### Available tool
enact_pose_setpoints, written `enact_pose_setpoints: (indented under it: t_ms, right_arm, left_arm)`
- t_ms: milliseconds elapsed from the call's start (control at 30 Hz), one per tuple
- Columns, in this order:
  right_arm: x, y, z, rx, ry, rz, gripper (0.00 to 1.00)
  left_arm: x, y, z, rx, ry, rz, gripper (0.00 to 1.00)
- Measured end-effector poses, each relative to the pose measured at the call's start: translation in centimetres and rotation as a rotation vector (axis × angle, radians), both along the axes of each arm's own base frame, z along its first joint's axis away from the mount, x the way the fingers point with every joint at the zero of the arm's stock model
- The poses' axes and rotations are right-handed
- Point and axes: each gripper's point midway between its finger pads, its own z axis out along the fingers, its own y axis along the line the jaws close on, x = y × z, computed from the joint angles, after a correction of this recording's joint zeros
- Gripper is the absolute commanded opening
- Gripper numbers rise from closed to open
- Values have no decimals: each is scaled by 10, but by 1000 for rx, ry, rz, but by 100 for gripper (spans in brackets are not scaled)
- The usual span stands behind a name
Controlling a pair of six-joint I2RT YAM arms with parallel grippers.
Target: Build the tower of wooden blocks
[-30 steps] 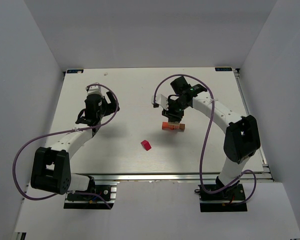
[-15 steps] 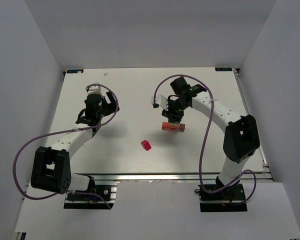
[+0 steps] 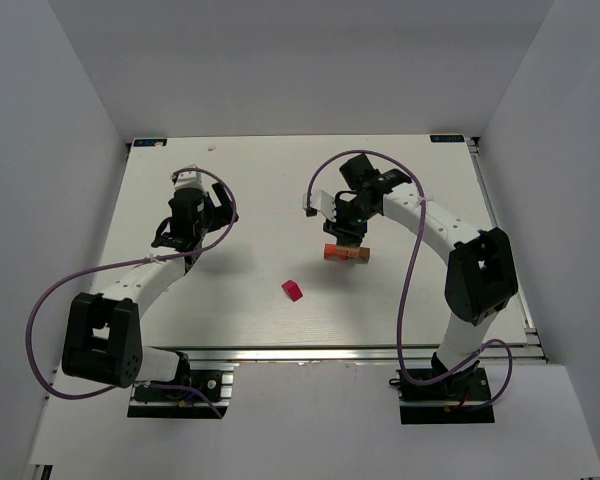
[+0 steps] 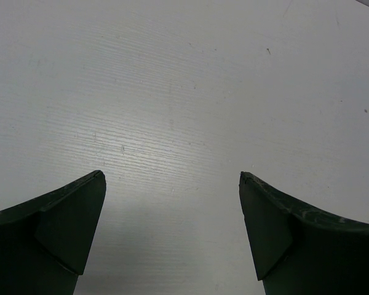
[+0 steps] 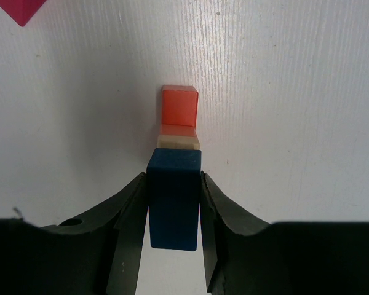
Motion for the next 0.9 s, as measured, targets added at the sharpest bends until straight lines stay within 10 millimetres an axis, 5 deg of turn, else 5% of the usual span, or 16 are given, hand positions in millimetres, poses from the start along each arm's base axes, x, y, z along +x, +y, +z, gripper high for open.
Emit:
enact_pose_setpoints:
  t_ms: [900]
  right_arm:
    - [4, 1, -7, -8, 2, -2, 36]
  left_arm:
    - [1, 0, 2, 0, -5, -1, 98]
